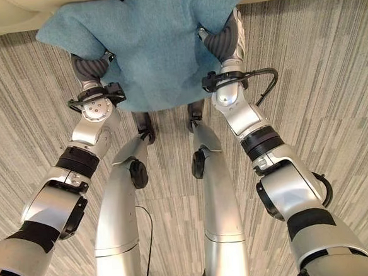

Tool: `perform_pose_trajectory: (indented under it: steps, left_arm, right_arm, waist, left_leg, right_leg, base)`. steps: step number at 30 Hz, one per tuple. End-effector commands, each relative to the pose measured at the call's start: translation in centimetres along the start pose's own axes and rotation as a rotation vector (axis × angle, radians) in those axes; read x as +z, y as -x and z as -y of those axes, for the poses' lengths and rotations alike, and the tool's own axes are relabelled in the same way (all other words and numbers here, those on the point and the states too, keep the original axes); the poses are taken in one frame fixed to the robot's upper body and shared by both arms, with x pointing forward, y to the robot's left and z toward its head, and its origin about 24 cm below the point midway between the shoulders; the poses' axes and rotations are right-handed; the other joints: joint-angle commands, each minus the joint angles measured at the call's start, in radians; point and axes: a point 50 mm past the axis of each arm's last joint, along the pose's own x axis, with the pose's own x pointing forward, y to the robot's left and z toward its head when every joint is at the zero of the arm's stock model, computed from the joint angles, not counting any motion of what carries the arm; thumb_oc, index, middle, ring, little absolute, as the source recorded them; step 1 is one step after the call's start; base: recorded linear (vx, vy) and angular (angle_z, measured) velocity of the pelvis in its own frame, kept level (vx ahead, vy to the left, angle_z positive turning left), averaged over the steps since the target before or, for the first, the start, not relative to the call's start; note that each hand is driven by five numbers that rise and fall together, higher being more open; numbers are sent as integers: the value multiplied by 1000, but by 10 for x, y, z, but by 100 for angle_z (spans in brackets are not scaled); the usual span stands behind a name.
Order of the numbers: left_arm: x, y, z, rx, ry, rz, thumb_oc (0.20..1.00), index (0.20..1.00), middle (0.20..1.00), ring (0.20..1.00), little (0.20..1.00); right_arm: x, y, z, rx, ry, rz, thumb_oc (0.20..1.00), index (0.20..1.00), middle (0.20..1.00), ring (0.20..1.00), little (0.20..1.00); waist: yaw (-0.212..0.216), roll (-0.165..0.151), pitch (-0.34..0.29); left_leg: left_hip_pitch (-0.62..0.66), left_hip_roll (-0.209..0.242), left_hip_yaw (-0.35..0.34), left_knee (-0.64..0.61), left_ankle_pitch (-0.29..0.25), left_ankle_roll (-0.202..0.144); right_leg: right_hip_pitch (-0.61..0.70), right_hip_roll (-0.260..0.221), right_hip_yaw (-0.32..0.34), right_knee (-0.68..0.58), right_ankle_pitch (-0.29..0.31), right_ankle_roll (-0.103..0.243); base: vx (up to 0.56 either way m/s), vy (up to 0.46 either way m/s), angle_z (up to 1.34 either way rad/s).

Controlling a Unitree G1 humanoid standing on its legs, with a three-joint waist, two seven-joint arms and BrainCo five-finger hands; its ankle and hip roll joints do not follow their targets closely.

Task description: Pick up all the scattered cushions and arrange them neatly on the sofa.

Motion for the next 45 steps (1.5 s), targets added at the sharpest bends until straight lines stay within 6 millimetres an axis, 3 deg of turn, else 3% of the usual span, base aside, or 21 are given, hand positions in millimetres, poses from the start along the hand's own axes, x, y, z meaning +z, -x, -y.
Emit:
perform_pose_trajectory:
  steps: [1, 5, 6, 9, 14, 18, 22, 24, 25, 27, 30, 31, 35, 37, 39, 41, 43, 45]
  left_arm:
    - [51, 31, 51, -234, 223, 295, 200, 200, 200, 200, 200]
    - [36, 45, 33, -257, 172, 295, 200, 200, 200, 200, 200]
    - [27, 54, 28, -277, 152, 288, 200, 200, 200, 200, 200]
    - [14, 74, 21, -313, 126, 277, 200, 200, 200, 200, 200]
    - [-11, 117, -11, -366, 60, 226, 200, 200, 200, 200, 200]
    - [-16, 129, -29, -371, 26, 204, 200, 200, 200, 200, 200]
    - [-18, 140, -43, -357, 18, 182, 200, 200, 200, 200, 200]
    - [-17, 143, -43, -356, 23, 178, 200, 200, 200, 200, 200]
    - [-21, 147, -43, -363, 25, 157, 200, 200, 200, 200, 200]
    - [-25, 149, -41, -372, 10, 131, 200, 200, 200, 200, 200]
    - [-29, 155, -43, -387, -14, 106, 200, 200, 200, 200, 200]
    - [-29, 155, -43, -387, -14, 106, 200, 200, 200, 200, 200]
    - [-35, 158, -56, -377, -55, 65, 200, 200, 200, 200, 200]
    - [-37, 159, -57, -371, -55, 56, 200, 200, 200, 200, 200]
    - [-39, 161, -61, -360, -46, 39, 200, 200, 200, 200, 200]
    - [-41, 162, -61, -355, -29, 24, 200, 200, 200, 200, 200]
    - [-41, 162, -60, -369, -20, 24, 200, 200, 200, 200, 200]
    - [-43, 164, -57, -386, -19, 15, 200, 200, 200, 200, 200]
  right_arm:
    - [71, 14, -28, 44, -267, 310, 200, 200, 200, 200, 200]
    - [50, 36, -25, 75, -289, 264, 200, 200, 200, 200, 200]
    - [41, 49, -24, 88, -310, 242, 200, 200, 200, 200, 200]
    - [25, 74, -20, 112, -317, 201, 200, 200, 200, 200, 200]
    - [2, 129, 0, 146, -333, 124, 200, 200, 200, 200, 200]
    - [0, 144, 13, 149, -330, 117, 200, 200, 200, 200, 200]
    - [5, 155, 29, 137, -290, 147, 200, 200, 200, 200, 200]
    - [6, 156, 32, 139, -279, 156, 200, 200, 200, 200, 200]
    - [3, 159, 35, 132, -255, 140, 200, 200, 200, 200, 200]
    - [-3, 163, 39, 118, -238, 103, 200, 200, 200, 200, 200]
    - [-8, 165, 35, 129, -251, 62, 200, 200, 200, 200, 200]
    - [-8, 165, 35, 129, -251, 62, 200, 200, 200, 200, 200]
    - [-6, 165, 32, 123, -279, 58, 200, 200, 200, 200, 200]
    - [-5, 167, 32, 123, -285, 55, 200, 200, 200, 200, 200]
    - [-6, 167, 34, 126, -276, 58, 200, 200, 200, 200, 200]
    - [-8, 168, 37, 118, -272, 52, 200, 200, 200, 200, 200]
    - [-10, 170, 40, 108, -266, 41, 200, 200, 200, 200, 200]
    - [-13, 174, 43, 104, -253, 28, 200, 200, 200, 200, 200]
  waist:
    - [1, 54, -231]
    - [0, 58, -245]
    - [2, 58, -250]
    - [6, 57, -264]
    - [3, 48, -285]
    - [-4, 44, -298]
    - [-16, 20, -333]
    - [-16, 13, -344]
    - [-24, 13, -359]
    - [-24, 10, -377]
    - [-15, 18, -407]
    - [-13, 17, -406]
    - [8, 27, -385]
    - [4, 28, -384]
    - [-3, 24, -390]
    - [-24, 10, -387]
    - [-38, 4, -387]
    - [-47, -1, -395]
  left_leg:
    - [-38, -4, -113, -56, -9, -63]
    - [102, 3, -128, -127, 1, -76]
    - [168, 10, -129, -179, 42, -78]
    - [321, 3, -138, -265, 56, -92]
    - [718, 13, -143, -385, 71, -125]
    - [870, 23, -131, -410, 62, -131]
    - [985, 39, -105, -324, 22, -144]
    - [1000, 40, -97, -299, 29, -146]
    - [1041, 58, -61, -333, 24, -137]
    - [1074, 61, -21, -388, 30, -121]
    - [1184, 12, -19, -508, 2, -84]
    - [1187, 11, -16, -511, 3, -83]
    - [1253, -24, 0, -573, -16, -29]
    - [1273, -31, -8, -585, -26, -28]
    - [1289, -42, -17, -599, -33, -28]
    - [1309, -58, -43, -600, -54, -34]
    - [1311, -65, -68, -591, -66, -39]
    - [1317, -69, -74, -582, -80, -51]
  right_leg:
    - [2, 17, 17, 166, -184, 112]
    - [136, 7, 2, 108, -187, 109]
    - [196, 0, -15, 60, -155, 99]
    - [331, -3, -30, -11, -155, 99]
    - [762, 9, -91, -207, -169, 91]
    - [945, 24, -104, -284, -170, 88]
    - [1146, 48, -101, -359, -190, 71]
    - [1192, 46, -108, -381, -193, 70]
    - [1230, 41, -122, -394, -194, 74]
    - [1265, 30, -133, -415, -182, 90]
    - [1294, 10, -104, -415, -161, 140]
    - [1294, 9, -101, -414, -162, 140]
    - [1204, -29, -52, -156, -114, 203]
    - [1180, -12, -35, -154, -122, 191]
    - [1159, 28, -13, -246, -128, 170]
    - [1114, 72, 23, -382, -77, 169]
    - [1122, 87, 60, -420, -65, 176]
    - [1162, 95, 71, -452, -57, 161]
  base:
    - [-1, -14, -6]
    - [2, -27, 0]
    - [-11, -41, 3]
    - [16, -61, 3]
    - [106, -107, 13]
    - [102, -67, 7]
    - [134, -63, 6]
    - [149, -7, 13]
    - [175, 57, 22]
    - [238, 178, 37]
    - [234, 234, 3]
    - [180, 268, -27]
    - [107, 243, -44]
    - [139, 90, -11]
    - [209, 16, -4]
    - [223, -79, 0]
    - [184, -102, 41]
    - [156, -97, 87]
